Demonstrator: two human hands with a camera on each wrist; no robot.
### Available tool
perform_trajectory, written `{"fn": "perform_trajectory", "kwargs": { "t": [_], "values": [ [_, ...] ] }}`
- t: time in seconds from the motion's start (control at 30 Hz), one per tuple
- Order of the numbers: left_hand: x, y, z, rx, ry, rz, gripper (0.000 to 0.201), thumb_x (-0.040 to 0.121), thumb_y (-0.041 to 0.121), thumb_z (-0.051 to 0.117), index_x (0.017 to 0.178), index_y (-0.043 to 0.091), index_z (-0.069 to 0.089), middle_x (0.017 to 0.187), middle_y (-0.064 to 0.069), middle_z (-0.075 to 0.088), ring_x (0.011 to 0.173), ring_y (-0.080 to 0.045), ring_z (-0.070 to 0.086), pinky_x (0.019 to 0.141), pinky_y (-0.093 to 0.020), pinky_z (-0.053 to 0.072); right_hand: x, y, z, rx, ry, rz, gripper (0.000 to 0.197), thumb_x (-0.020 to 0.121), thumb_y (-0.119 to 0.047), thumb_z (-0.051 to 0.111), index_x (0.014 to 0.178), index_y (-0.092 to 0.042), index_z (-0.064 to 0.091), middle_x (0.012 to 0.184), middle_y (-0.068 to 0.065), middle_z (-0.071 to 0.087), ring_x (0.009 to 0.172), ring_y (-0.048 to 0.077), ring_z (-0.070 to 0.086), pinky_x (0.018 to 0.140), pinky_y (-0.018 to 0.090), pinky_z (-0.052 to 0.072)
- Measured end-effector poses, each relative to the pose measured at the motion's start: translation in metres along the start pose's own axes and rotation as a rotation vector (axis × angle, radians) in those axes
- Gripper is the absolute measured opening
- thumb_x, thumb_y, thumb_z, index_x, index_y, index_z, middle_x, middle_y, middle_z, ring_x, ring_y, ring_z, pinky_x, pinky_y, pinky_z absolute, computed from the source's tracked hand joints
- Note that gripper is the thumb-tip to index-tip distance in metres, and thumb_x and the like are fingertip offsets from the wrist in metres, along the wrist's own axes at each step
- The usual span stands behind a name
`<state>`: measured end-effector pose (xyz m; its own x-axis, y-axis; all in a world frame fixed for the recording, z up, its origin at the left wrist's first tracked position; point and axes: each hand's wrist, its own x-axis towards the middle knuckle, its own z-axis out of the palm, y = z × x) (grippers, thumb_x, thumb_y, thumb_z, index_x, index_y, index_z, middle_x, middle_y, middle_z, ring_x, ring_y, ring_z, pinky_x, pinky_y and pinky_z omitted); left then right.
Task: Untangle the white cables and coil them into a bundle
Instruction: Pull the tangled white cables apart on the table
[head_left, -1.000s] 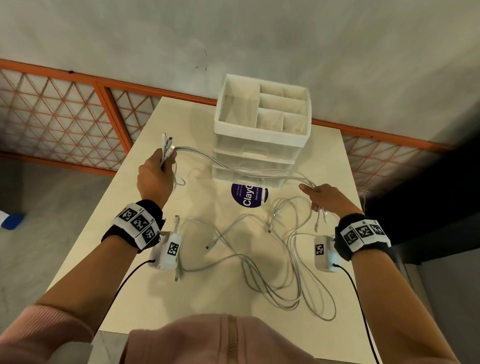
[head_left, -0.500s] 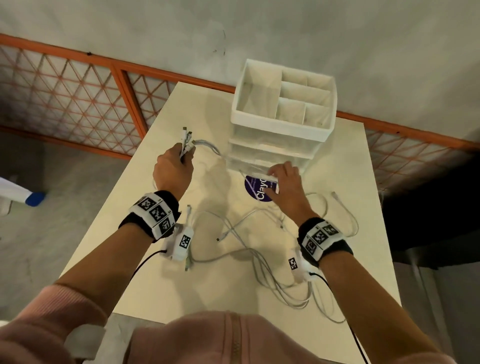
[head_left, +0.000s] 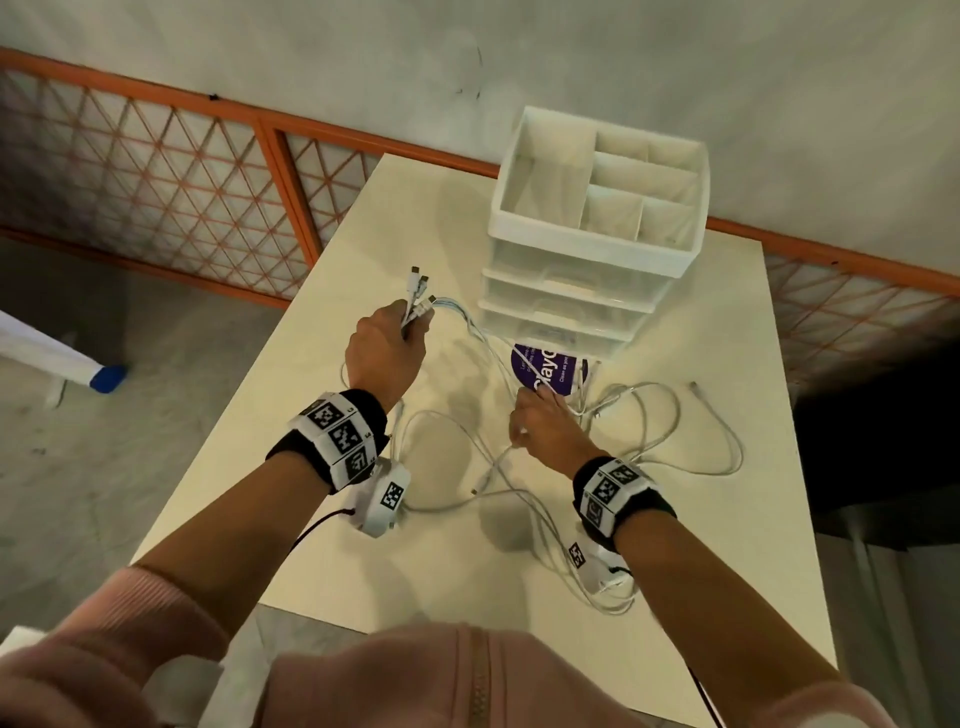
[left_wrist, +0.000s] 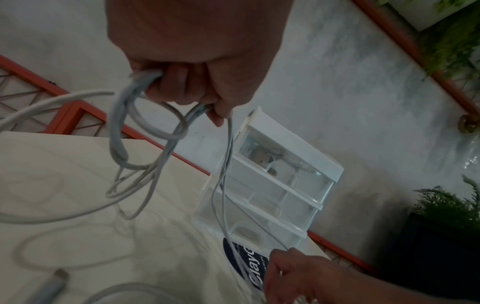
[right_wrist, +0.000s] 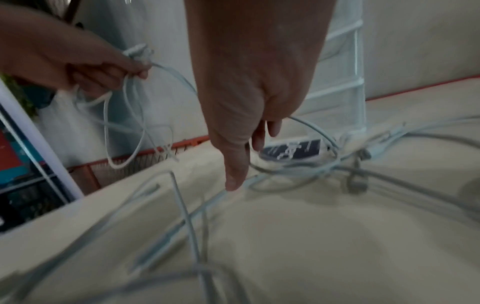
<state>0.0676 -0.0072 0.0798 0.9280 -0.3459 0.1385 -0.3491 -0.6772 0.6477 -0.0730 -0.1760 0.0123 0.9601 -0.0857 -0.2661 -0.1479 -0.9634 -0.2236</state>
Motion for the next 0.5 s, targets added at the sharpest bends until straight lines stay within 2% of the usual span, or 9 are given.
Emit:
{"fn": "perform_trajectory", "kwargs": {
  "t": [0.1,0.2,0.27,0.3,0.33,0.37,0.4,0.43,0.5],
  "values": [
    [0.001,0.003,-0.001,-0.015,-0.017,0.006,0.038,0.094,0.037,0.050,0.088,0.002,0.062,0.084,-0.022,0.066,0.080,-0.042,0.059,0.060,-0.035,0.037,-0.007,0.010,-0.021,0.168,-0.002,0.101,0.018,0.089,-0.002,0.053,0.087,-0.019,0.058,0.102,0.000,0.051,0.100,0.020,0.034,0.086,0.035,0.025],
    [-0.001,0.007,0.001,-0.022,-0.040,-0.010,0.038,0.094,0.037,0.050,0.087,0.001,0.062,0.082,-0.022,0.066,0.080,-0.041,0.059,0.061,-0.035,0.038,-0.017,0.024,-0.051,0.335,0.146,0.210,0.025,0.086,0.002,0.047,0.088,-0.022,0.052,0.085,-0.009,0.053,0.096,0.020,0.038,0.078,0.031,0.021],
    [-0.003,0.012,0.002,-0.054,-0.061,0.007,0.038,0.093,0.036,0.052,0.084,0.000,0.061,0.079,-0.020,0.066,0.078,-0.040,0.060,0.060,-0.035,0.041,-0.025,0.030,-0.075,0.436,0.236,0.194,0.018,0.089,-0.005,0.053,0.097,-0.020,0.059,0.085,-0.008,0.061,0.097,0.018,0.050,0.081,0.028,0.028],
    [-0.005,0.015,0.002,-0.078,-0.091,0.031,0.038,0.092,0.035,0.054,0.081,-0.001,0.058,0.075,-0.017,0.065,0.074,-0.039,0.059,0.059,-0.033,0.040,-0.028,0.028,-0.086,0.525,0.279,0.164,0.019,0.090,-0.007,0.054,0.103,-0.018,0.063,0.083,-0.006,0.064,0.090,0.011,0.056,0.081,0.023,0.036],
    [-0.007,0.021,0.002,-0.121,-0.132,0.062,0.034,0.091,0.033,0.058,0.080,0.002,0.054,0.069,-0.012,0.061,0.068,-0.035,0.057,0.057,-0.031,0.038,-0.032,0.026,-0.096,0.612,0.318,0.129,0.020,0.091,-0.007,0.055,0.105,-0.018,0.065,0.081,-0.003,0.066,0.080,0.001,0.058,0.075,0.014,0.040],
    [-0.010,0.029,0.002,-0.185,-0.180,0.084,0.027,0.089,0.032,0.062,0.085,0.007,0.052,0.065,-0.006,0.055,0.060,-0.027,0.053,0.054,-0.025,0.036,-0.035,0.021,-0.105,0.678,0.350,0.095,0.020,0.091,-0.007,0.055,0.103,-0.018,0.066,0.080,-0.001,0.067,0.071,-0.006,0.056,0.069,0.008,0.040],
    [-0.014,0.036,0.001,-0.262,-0.230,0.089,0.025,0.087,0.032,0.065,0.093,0.013,0.049,0.061,0.000,0.050,0.055,-0.018,0.049,0.050,-0.018,0.034,-0.036,0.015,-0.110,0.730,0.371,0.071,0.018,0.091,-0.006,0.055,0.099,-0.019,0.065,0.079,0.000,0.067,0.067,-0.006,0.056,0.067,0.009,0.042],
    [-0.017,0.044,0.001,-0.346,-0.279,0.081,0.029,0.085,0.033,0.066,0.100,0.018,0.047,0.059,0.004,0.045,0.053,-0.012,0.045,0.052,-0.014,0.035,-0.038,0.008,-0.114,0.782,0.396,0.057,0.017,0.091,-0.006,0.055,0.097,-0.020,0.063,0.078,-0.001,0.067,0.066,-0.003,0.057,0.069,0.013,0.044],
    [-0.024,0.056,0.003,-0.519,-0.365,0.052,0.029,0.086,0.039,0.063,0.103,0.020,0.048,0.061,0.006,0.039,0.052,-0.008,0.041,0.061,-0.022,0.041,-0.038,-0.005,-0.118,0.894,0.429,0.064,0.013,0.091,-0.004,0.056,0.098,-0.014,0.061,0.076,-0.002,0.066,0.068,0.008,0.060,0.072,0.020,0.047]
  ]
}}
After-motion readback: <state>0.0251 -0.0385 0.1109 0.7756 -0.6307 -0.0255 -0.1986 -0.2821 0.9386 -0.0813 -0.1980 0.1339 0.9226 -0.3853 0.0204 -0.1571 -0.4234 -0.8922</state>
